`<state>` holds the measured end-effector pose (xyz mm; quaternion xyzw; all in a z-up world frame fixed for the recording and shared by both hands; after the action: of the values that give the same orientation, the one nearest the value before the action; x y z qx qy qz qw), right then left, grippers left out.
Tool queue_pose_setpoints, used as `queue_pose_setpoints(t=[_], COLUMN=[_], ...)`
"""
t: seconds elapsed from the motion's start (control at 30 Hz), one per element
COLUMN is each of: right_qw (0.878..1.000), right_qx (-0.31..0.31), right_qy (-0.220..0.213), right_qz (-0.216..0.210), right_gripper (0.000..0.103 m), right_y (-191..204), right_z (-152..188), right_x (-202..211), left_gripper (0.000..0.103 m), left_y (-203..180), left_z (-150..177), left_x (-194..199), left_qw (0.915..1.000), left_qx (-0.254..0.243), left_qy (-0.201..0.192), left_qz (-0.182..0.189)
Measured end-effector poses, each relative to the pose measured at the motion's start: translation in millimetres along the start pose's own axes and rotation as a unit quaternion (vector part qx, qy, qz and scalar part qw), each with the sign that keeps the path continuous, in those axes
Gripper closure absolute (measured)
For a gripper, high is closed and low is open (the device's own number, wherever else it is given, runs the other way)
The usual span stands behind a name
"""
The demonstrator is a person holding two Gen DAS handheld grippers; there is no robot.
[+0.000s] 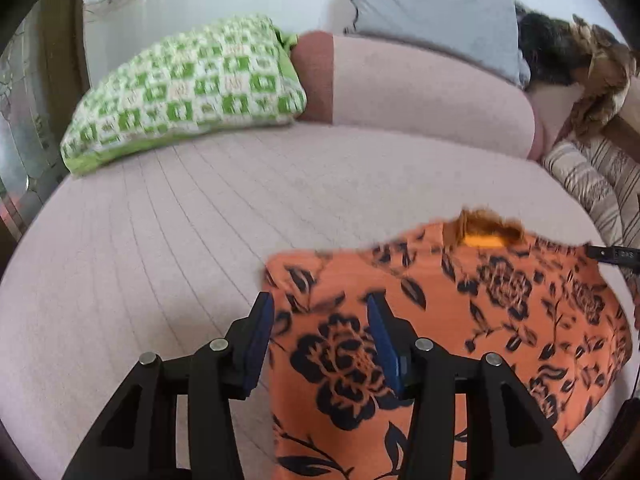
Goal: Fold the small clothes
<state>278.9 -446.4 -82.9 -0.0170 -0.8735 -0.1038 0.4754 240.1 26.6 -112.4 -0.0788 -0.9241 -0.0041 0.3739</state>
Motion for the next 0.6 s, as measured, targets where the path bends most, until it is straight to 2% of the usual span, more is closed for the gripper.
queue_pose_setpoints(t=[0.03, 0.07, 0.17, 0.2, 0.27, 0.3, 0.37, 0.47, 0.5, 0.57, 0.6], right_qw=[1.000, 1.000, 0.999, 0.999, 0.998, 0.998, 0.999, 0.998, 0.998, 0.996, 0.995], right_qx=[0.006, 0.007, 0.022, 0.022, 0.017, 0.010, -0.026, -0.039, -0.038, -0.045, -0.050], right_qy=[0.021, 0.020, -0.029, -0.028, 0.016, 0.028, 0.005, -0.042, -0.053, -0.071, -0.067], right_qz=[0.007, 0.009, 0.027, 0.035, 0.061, 0.057, 0.041, 0.031, 0.027, -0.013, -0.051], right_gripper=[0.081, 0.095, 0.097, 0.097, 0.096, 0.094, 0.092, 0.072, 0.069, 0.066, 0.056], right_y=[2, 3, 4, 1, -10, -12, -18, -11, -9, 1, 9], right_z=[0, -1, -11, -11, 1, 5, 4, -3, -3, 3, 12], right_x=[-9, -8, 18, 19, -8, -15, -8, 35, 46, 79, 96], left_gripper=[0.054, 0.054, 0.054, 0.054, 0.054, 0.054, 0.054, 0.054, 0.054, 0.054, 0.053], left_y=[-4, -6, -11, -11, -12, -13, -12, -12, -13, -15, -15], left_z=[6, 12, 27, 28, 27, 25, 20, 13, 11, 12, 13], left_x=[-5, -9, -18, -20, -22, -23, -14, 13, 27, 53, 60], left_qw=[1.0000, 0.9999, 0.9995, 0.9995, 0.9995, 0.9993, 0.9993, 0.9999, 0.9999, 0.9997, 0.9995], left_qx=[0.000, -0.004, -0.015, -0.018, -0.015, -0.015, -0.009, -0.011, -0.015, -0.013, -0.011], left_qy=[0.009, 0.016, 0.027, 0.024, 0.027, 0.031, 0.035, 0.010, -0.002, -0.018, -0.022], left_qz=[0.003, 0.003, -0.008, -0.009, -0.010, -0.012, -0.012, -0.003, 0.000, 0.012, 0.017])
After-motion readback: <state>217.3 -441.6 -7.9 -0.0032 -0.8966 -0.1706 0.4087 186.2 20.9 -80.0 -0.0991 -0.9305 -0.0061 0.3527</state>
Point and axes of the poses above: each gripper's, at about its wrist camera, not at the fingertips, and x roughly against the way its jaws point, y to its left, z to its underside, the point moved 2 cm from there along -x, roughly the way its jaws point, and after that the axes turned 7 degrees about -y, right-handed, at the moved point
